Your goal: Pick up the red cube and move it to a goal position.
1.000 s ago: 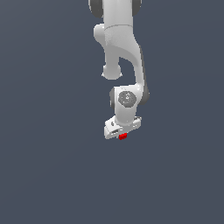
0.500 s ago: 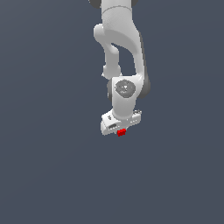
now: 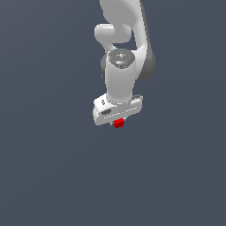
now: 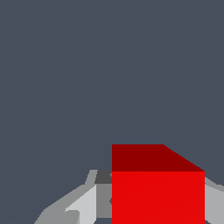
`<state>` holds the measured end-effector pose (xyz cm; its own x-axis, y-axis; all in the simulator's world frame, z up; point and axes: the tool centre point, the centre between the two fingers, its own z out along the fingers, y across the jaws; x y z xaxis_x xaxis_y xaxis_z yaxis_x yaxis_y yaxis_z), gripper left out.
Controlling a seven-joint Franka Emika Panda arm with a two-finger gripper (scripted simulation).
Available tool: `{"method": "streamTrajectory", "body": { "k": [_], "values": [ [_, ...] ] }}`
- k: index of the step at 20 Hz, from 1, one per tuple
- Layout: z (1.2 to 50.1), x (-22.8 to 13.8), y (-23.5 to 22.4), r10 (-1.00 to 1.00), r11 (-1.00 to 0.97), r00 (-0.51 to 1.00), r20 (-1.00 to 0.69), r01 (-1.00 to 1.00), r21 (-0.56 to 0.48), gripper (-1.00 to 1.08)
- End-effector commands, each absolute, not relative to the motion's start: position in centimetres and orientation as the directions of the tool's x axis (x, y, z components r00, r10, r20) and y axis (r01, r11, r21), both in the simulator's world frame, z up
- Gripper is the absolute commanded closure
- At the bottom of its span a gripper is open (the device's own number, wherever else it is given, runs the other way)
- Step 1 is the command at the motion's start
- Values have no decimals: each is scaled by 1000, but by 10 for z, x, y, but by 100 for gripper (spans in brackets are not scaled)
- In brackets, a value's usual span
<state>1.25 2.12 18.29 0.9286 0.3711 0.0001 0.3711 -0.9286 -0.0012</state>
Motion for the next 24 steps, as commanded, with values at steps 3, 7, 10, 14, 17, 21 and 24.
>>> {"method": "streamTrajectory", "body": {
  "k": [3, 7, 10, 14, 17, 21, 24],
  "values": [
    [236, 16, 10, 372, -928, 928, 0, 372, -2, 108],
    [281, 20, 0, 372, -928, 928, 0, 372, -2, 108],
    [313, 23, -7, 372, -928, 928, 0, 372, -2, 108],
    [354, 27, -17, 372, -928, 928, 0, 372, -2, 108],
    [383, 30, -23, 372, -928, 928, 0, 372, -1, 108],
    [414, 34, -30, 372, -928, 928, 0, 372, -1, 108],
    [433, 36, -34, 372, -928, 928, 0, 372, -1, 108]
  ]
}}
